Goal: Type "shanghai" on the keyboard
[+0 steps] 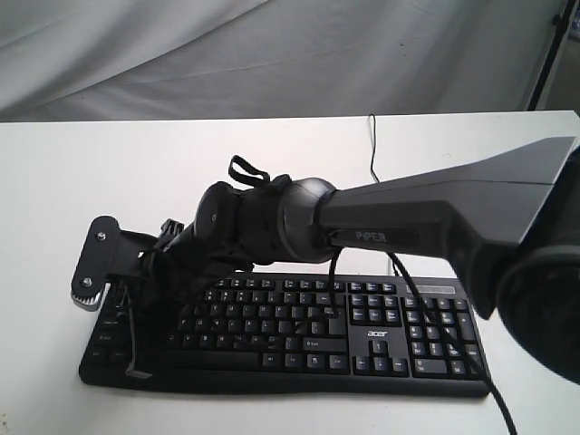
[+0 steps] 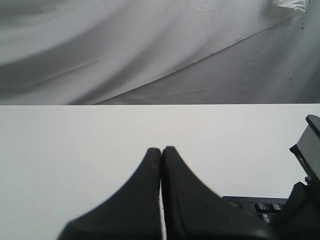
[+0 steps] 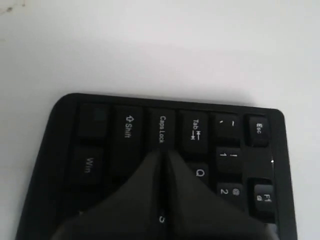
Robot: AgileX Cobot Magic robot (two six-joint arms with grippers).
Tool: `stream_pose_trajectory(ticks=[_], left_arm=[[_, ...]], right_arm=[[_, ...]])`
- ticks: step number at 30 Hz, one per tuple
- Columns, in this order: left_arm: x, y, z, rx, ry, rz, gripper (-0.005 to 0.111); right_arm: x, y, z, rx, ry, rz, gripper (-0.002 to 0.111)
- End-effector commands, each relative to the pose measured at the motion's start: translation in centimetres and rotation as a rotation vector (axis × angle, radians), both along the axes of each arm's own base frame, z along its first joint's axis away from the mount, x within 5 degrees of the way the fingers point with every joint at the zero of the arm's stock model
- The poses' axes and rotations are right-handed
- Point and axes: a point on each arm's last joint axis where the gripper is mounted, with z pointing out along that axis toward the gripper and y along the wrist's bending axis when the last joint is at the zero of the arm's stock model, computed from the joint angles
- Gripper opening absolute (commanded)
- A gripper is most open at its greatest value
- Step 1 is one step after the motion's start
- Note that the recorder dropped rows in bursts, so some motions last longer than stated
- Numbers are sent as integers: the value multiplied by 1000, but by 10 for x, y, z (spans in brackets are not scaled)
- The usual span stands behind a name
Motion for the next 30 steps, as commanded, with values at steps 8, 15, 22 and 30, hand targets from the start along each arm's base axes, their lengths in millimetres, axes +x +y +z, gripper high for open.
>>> stream_pose_trajectory(ticks=[8,15,22,30], left_arm=[[0,0,0,-5,1,-4,1],[0,0,0,-5,1,-4,1],[0,0,0,-5,1,-4,1],[0,0,0,-5,1,-4,1]], right_arm=[[-1,-18,35,-11,9,24,0],[-18,-52,49,-37,-25,-43,0],[-28,-79,35,-100,5,-11,0],[-31,-84,35,-70,51,60,0]])
